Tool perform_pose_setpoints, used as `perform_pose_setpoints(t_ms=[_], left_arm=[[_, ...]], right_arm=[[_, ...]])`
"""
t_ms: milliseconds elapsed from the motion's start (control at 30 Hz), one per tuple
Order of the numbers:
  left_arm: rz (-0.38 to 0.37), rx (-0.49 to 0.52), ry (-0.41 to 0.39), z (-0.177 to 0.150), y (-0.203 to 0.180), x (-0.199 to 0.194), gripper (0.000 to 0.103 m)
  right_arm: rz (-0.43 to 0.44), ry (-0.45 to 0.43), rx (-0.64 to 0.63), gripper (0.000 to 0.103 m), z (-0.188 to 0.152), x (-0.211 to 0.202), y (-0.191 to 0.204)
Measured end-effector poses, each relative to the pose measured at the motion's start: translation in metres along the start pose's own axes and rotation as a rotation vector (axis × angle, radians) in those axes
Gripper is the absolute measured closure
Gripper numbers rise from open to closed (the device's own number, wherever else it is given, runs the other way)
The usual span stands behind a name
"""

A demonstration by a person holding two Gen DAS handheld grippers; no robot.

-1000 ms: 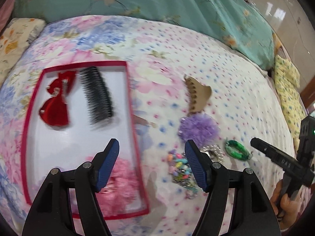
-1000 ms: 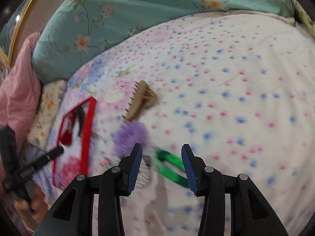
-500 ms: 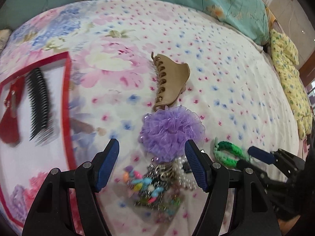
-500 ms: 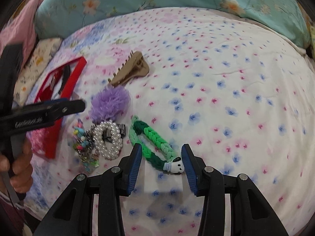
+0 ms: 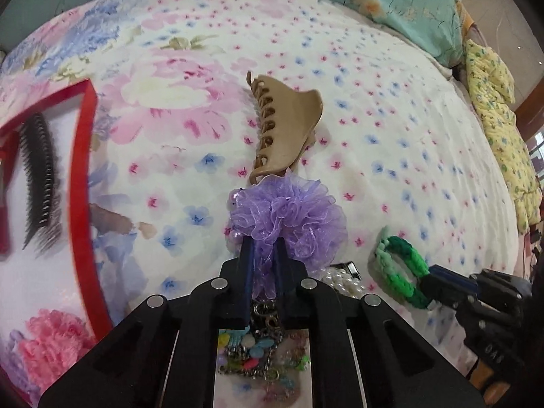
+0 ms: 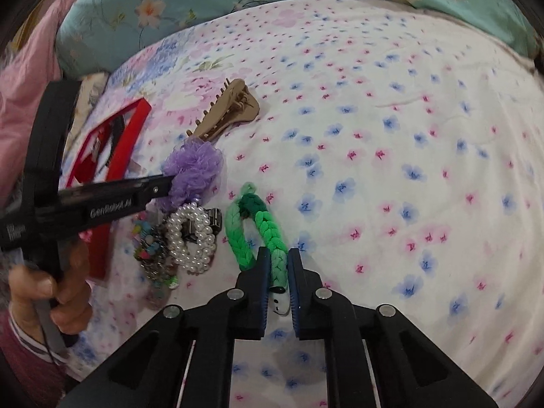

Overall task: Organize jewelry
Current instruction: 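Lower the purple scrunchie and green braided clip into the box and release both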

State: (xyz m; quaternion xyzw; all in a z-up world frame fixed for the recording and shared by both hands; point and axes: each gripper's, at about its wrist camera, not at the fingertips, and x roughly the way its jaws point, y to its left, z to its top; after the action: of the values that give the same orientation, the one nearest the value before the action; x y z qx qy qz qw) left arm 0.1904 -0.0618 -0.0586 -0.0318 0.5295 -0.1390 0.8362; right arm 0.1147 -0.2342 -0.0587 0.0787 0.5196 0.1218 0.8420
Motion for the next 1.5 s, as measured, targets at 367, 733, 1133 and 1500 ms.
perform_pose_setpoints(t_ms=[367, 733, 1133, 1500], left_arm=[[-0.04, -0.068, -0.119, -0.018, 0.024, -0.063, 0.095], [-0.036, -0.157, -0.19, -0.045, 0.061, -0.109, 0.095], [0.026, -0.32, -0.227, -0.08, 0.127, -0.138, 0.095], [0.074, -0.434, -0.251, -0.098, 0.178, -0.152, 0.095]], right_arm=[[0.102, -0.067, 0.057, 0.093, 0.001, -0.026, 0.01], [0.2, -0.076, 0.036, 0.093, 0.003, -0.029, 0.048], [0.28, -0.062, -0.007, 0.093, 0.009, -0.009, 0.103], [0.339, -0.045, -0.045, 0.093, 0.023, 0.012, 0.154]])
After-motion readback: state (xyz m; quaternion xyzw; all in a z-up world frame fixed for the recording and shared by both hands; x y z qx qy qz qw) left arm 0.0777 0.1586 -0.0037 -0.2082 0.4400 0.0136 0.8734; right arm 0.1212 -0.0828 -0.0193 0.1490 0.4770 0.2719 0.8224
